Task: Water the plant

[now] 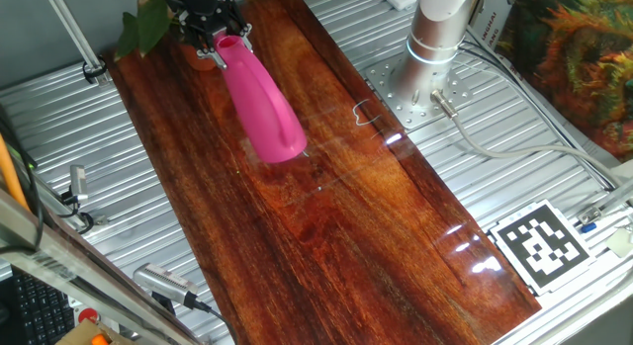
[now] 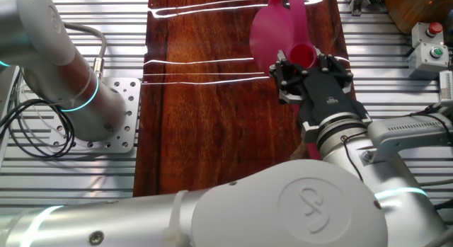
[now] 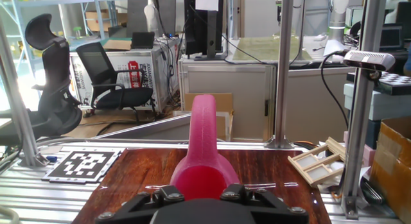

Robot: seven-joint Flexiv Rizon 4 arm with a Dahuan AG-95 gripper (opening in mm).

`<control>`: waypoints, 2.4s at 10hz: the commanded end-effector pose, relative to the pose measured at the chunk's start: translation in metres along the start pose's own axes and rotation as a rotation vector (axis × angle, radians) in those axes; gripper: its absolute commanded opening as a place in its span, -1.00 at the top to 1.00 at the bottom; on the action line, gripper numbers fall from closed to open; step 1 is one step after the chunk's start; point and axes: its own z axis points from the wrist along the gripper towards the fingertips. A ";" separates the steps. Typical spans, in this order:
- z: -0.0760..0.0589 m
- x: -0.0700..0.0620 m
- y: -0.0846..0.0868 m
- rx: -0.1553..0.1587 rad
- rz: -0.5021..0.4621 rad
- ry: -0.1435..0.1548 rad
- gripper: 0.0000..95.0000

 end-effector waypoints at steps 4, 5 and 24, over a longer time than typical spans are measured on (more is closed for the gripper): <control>0.000 -0.002 0.001 0.000 -0.008 -0.029 1.00; 0.000 -0.003 0.001 0.001 -0.009 -0.031 1.00; 0.002 -0.001 0.004 0.000 0.084 0.191 1.00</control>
